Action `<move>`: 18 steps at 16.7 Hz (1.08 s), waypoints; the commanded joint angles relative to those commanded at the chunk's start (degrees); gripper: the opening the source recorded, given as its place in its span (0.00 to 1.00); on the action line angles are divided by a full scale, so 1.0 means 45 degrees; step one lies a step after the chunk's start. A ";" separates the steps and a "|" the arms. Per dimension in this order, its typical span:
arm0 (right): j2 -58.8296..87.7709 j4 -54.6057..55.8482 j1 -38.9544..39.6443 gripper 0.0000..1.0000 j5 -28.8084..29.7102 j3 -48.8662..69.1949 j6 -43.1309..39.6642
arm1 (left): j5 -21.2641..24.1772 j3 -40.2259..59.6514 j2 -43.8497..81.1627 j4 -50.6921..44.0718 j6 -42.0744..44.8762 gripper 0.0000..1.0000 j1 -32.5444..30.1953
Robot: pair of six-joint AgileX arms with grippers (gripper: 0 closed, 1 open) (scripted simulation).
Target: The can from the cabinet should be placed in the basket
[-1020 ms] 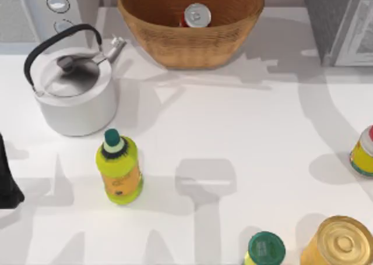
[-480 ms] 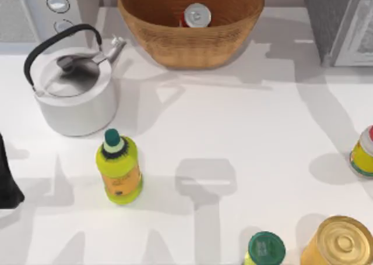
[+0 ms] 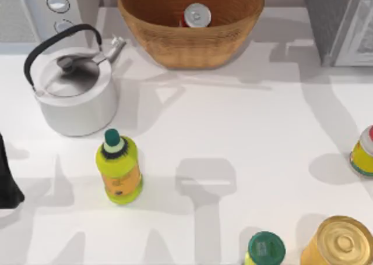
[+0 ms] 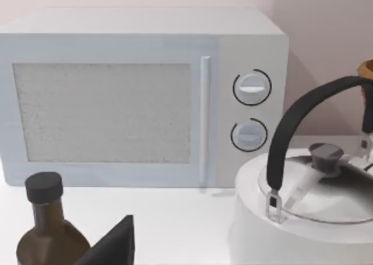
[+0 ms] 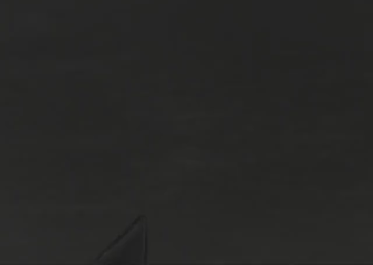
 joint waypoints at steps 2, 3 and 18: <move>-0.0943 0.0296 -0.0234 1.00 -0.0283 -0.0998 0.0001 | 0.0000 0.0000 0.0000 0.0000 0.0000 1.00 0.0000; -0.1509 0.0466 -0.0380 1.00 -0.0450 -0.1662 -0.0003 | 0.0000 0.0000 0.0000 0.0000 0.0000 1.00 0.0000; -1.3545 0.3729 -0.3251 1.00 -0.3677 -1.8692 -0.0086 | 0.0000 0.0000 0.0000 0.0000 0.0000 1.00 0.0000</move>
